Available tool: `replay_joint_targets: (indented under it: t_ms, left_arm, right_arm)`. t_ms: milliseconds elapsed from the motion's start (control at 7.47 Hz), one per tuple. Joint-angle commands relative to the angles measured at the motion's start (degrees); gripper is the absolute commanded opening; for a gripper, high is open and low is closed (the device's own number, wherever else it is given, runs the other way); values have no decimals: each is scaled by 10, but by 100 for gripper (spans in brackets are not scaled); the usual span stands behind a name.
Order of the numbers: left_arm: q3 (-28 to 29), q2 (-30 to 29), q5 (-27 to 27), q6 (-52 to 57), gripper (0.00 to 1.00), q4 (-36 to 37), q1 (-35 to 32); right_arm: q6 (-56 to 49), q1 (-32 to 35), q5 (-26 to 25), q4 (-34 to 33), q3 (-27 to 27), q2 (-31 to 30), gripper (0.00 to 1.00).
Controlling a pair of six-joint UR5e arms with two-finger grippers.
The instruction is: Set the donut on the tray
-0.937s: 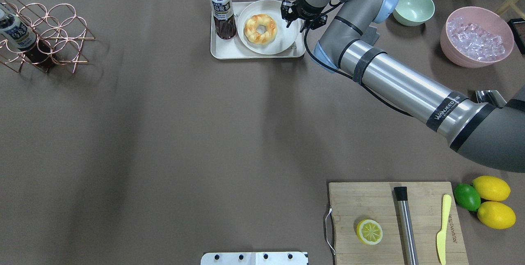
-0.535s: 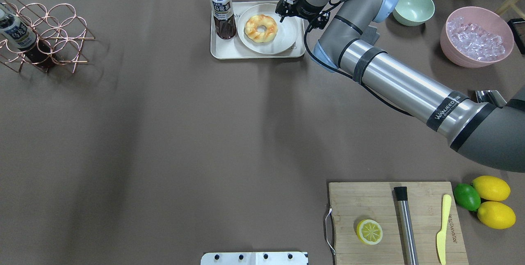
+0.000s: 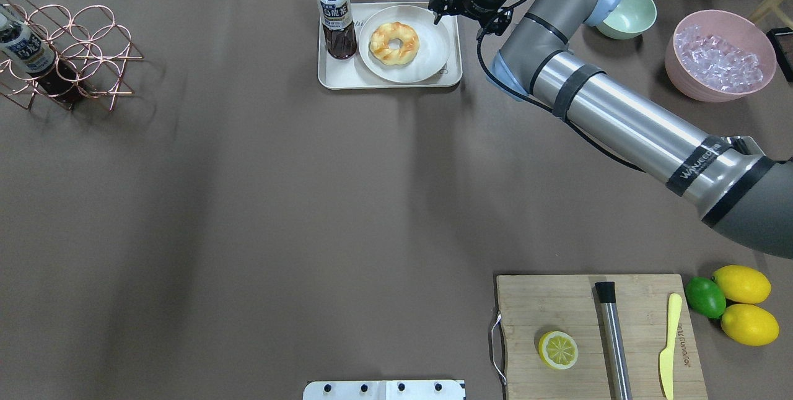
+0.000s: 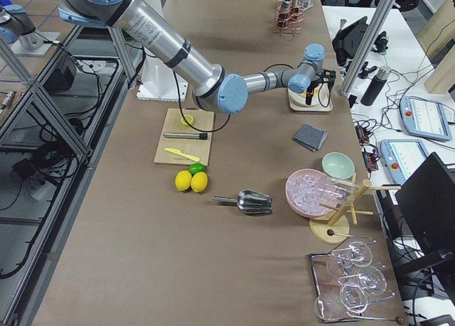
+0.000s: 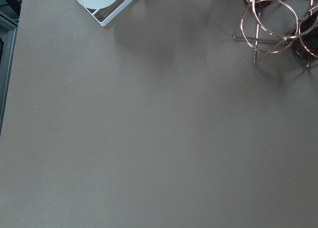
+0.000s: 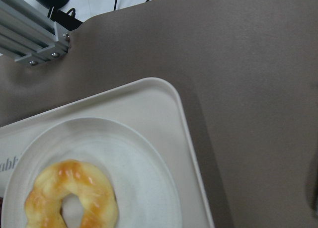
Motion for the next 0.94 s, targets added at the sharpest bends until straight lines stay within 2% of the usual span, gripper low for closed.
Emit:
replay_joint_targets:
  t_ms: [0,402,669,803]
  left_arm:
    - [2,-1,0,0,98,0,0]
    - [-2,2,0,0,98,0,-1]
    - [-2,6,0,1,98,0,-1]
    - [-2,6,0,1,98,0,-1]
  right_arm:
    - [-53,53,88,-86,166,-113,100]
    - [-115,82,100,-270,360,-203,100]
    - [-264,110,99,-373,537,-362,100]
    - [-340,141,96,-411,581,-419,100]
